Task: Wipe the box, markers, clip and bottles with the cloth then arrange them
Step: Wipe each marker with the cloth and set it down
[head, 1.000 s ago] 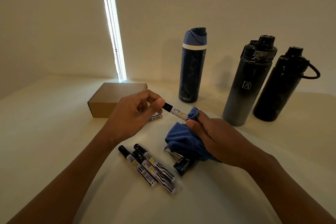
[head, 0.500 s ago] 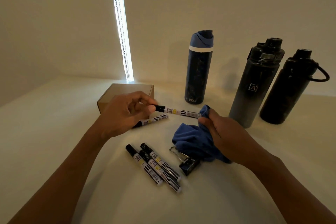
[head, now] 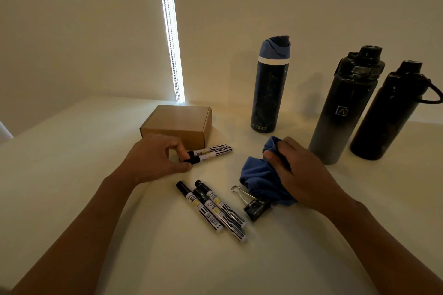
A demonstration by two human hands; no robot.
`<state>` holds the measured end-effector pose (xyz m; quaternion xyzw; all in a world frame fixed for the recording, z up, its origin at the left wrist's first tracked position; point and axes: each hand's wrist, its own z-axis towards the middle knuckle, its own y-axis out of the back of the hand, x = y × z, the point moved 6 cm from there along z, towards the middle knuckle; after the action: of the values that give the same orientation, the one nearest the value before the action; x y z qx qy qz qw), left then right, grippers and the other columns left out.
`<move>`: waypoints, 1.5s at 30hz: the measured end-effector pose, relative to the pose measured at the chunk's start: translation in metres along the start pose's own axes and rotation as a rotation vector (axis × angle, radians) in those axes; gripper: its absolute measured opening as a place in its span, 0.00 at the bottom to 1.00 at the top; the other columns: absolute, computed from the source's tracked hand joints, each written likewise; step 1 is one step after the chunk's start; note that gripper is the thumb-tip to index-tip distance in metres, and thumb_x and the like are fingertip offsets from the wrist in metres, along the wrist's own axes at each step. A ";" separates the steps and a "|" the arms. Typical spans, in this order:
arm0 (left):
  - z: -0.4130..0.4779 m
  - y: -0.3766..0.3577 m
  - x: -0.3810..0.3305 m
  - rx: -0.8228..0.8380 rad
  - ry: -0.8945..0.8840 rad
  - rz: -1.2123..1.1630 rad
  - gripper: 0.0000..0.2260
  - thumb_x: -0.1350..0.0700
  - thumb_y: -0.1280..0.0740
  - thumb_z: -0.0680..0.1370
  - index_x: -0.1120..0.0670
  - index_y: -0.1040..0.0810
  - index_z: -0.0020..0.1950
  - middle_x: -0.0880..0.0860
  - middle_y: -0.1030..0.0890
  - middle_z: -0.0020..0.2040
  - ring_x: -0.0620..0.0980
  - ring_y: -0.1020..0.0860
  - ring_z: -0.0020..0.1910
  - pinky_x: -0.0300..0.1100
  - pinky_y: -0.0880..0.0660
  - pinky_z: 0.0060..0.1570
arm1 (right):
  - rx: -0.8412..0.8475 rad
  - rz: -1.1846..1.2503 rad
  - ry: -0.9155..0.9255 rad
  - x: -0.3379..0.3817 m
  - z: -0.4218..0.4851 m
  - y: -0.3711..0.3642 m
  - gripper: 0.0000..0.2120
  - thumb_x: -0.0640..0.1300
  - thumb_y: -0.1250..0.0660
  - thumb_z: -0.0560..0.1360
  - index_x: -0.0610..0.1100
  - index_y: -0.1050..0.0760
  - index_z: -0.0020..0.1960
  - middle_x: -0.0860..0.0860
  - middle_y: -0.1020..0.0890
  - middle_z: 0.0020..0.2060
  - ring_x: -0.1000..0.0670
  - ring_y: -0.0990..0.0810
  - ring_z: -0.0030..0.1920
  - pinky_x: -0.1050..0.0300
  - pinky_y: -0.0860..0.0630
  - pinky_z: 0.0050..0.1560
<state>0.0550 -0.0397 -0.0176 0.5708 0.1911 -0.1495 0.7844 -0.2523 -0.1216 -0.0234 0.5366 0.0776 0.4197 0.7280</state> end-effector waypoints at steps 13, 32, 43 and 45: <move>0.001 0.008 0.016 -0.045 -0.020 -0.025 0.13 0.44 0.18 0.66 0.42 0.20 0.44 0.41 0.18 0.42 0.42 0.23 0.36 0.41 0.26 0.37 | -0.057 0.018 -0.029 0.004 0.000 0.009 0.07 0.56 0.43 0.82 0.54 0.35 0.53 0.56 0.29 0.47 0.62 0.28 0.41 0.70 0.37 0.42; -0.024 -0.002 -0.001 0.657 -0.043 -0.190 0.15 0.48 0.18 0.71 0.38 0.13 0.55 0.39 0.18 0.55 0.46 0.23 0.45 0.38 0.25 0.46 | -0.084 0.098 -0.015 0.010 -0.001 0.006 0.17 0.66 0.48 0.79 0.54 0.32 0.49 0.60 0.29 0.41 0.59 0.26 0.40 0.65 0.31 0.42; -0.017 0.024 -0.025 0.345 -0.193 -0.583 0.08 0.54 0.21 0.75 0.51 0.13 0.53 0.57 0.16 0.53 0.57 0.27 0.37 0.48 0.28 0.42 | 0.042 0.475 -0.192 0.022 -0.009 0.014 0.10 0.57 0.41 0.80 0.53 0.26 0.54 0.56 0.22 0.42 0.57 0.22 0.42 0.64 0.27 0.42; -0.012 0.025 -0.032 0.230 -0.176 -0.650 0.09 0.52 0.22 0.75 0.52 0.13 0.53 0.62 0.17 0.50 0.56 0.25 0.38 0.45 0.27 0.42 | 0.050 0.736 -0.432 0.006 -0.012 0.007 0.18 0.52 0.34 0.79 0.43 0.27 0.64 0.49 0.22 0.47 0.52 0.23 0.43 0.60 0.30 0.41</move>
<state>0.0369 -0.0198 0.0151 0.5496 0.2762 -0.4605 0.6400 -0.2588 -0.1086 -0.0202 0.6218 -0.2633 0.5274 0.5157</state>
